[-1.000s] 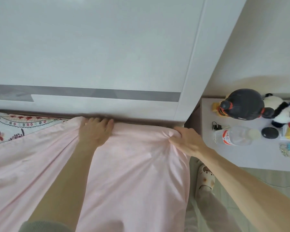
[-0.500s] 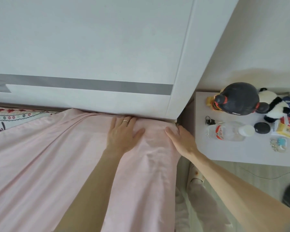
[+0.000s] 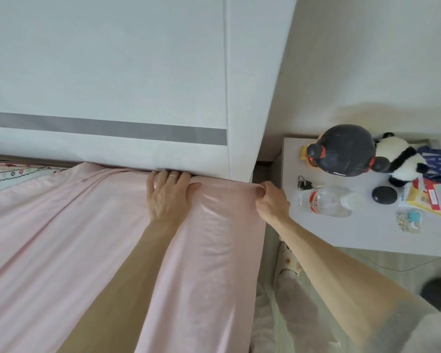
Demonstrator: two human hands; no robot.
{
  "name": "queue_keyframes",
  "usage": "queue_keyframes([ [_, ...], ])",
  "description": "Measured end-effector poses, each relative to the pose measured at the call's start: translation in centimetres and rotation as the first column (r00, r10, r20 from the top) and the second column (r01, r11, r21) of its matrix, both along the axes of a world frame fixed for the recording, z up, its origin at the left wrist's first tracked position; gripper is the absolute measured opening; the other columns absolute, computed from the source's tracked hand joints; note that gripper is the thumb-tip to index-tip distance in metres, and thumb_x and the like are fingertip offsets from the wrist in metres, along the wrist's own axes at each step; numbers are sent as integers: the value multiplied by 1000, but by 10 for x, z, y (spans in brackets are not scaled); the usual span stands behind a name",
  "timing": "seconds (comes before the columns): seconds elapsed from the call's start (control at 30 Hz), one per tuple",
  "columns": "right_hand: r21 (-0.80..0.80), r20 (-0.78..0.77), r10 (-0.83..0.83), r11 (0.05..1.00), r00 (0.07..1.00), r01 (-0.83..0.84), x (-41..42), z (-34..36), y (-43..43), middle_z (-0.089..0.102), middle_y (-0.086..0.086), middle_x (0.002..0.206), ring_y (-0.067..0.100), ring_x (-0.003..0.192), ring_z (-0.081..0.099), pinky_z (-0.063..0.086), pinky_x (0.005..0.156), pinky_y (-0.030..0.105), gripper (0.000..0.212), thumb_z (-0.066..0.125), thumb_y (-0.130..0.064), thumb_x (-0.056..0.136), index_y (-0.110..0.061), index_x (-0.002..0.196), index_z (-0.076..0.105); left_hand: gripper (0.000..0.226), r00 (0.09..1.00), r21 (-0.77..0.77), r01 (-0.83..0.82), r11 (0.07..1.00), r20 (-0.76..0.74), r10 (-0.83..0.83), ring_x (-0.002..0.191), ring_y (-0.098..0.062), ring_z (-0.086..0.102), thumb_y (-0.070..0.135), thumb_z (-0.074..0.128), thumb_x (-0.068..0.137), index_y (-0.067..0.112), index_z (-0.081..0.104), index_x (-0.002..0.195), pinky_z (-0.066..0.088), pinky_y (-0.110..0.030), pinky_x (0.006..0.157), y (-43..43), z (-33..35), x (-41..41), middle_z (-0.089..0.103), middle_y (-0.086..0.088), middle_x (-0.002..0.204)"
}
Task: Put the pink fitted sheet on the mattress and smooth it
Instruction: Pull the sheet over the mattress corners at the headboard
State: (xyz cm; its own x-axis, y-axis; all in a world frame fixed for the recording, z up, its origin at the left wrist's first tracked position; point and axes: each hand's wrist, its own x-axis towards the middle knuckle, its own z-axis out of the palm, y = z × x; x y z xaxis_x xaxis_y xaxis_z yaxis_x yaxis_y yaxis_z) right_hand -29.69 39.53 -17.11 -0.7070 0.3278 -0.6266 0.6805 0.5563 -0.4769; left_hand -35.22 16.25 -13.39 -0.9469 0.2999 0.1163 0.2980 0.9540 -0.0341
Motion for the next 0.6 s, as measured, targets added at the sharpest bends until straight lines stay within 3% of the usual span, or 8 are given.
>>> queue_keyframes([
  [0.13, -36, 29, -11, 999, 1000, 12, -7, -9, 0, 67, 2, 117, 30, 117, 52, 43, 95, 45, 29, 40, -28, 102, -26, 120, 63, 26, 994, 87, -107, 990, -10, 108, 111, -32, 54, 29, 54, 92, 12, 64, 109, 36, -50, 103, 16, -5, 25, 64, -11, 114],
  [0.23, -76, 43, -36, 996, 998, 39, -8, -13, 2, 68, 0, 114, 30, 112, 56, 46, 95, 45, 28, 41, -31, 101, -30, 113, 65, 36, 999, 181, 52, 982, -16, -50, 116, -34, 51, 20, 54, 88, 11, 62, 122, 38, -51, 103, 36, 0, 41, 58, -14, 129],
  [0.37, -92, 40, -64, 993, 997, 67, -9, -24, 1, 69, 2, 113, 30, 111, 59, 47, 93, 42, 29, 42, -30, 100, -28, 112, 67, 41, 940, 167, 325, 931, 52, -337, 120, -27, 56, 22, 52, 89, 16, 63, 128, 36, -45, 109, 52, -10, 40, 63, -4, 128],
  [0.47, -157, 57, -196, 967, 979, 202, -12, -32, 0, 69, 6, 115, 30, 110, 61, 44, 81, 27, 29, 45, -23, 99, -23, 113, 70, 42, 941, 170, 290, 942, 128, -313, 122, -24, 55, 28, 49, 93, 15, 62, 131, 34, -45, 111, 51, -18, 41, 62, -2, 129],
  [0.6, -171, 105, -305, 932, 947, 319, -20, -38, -5, 70, 10, 110, 31, 106, 63, 47, 79, 27, 30, 48, -18, 95, -17, 111, 73, 48, 925, 136, 292, 947, 212, -315, 127, -21, 51, 37, 45, 94, 18, 57, 136, 31, -46, 113, 49, -19, 43, 59, 0, 134],
])
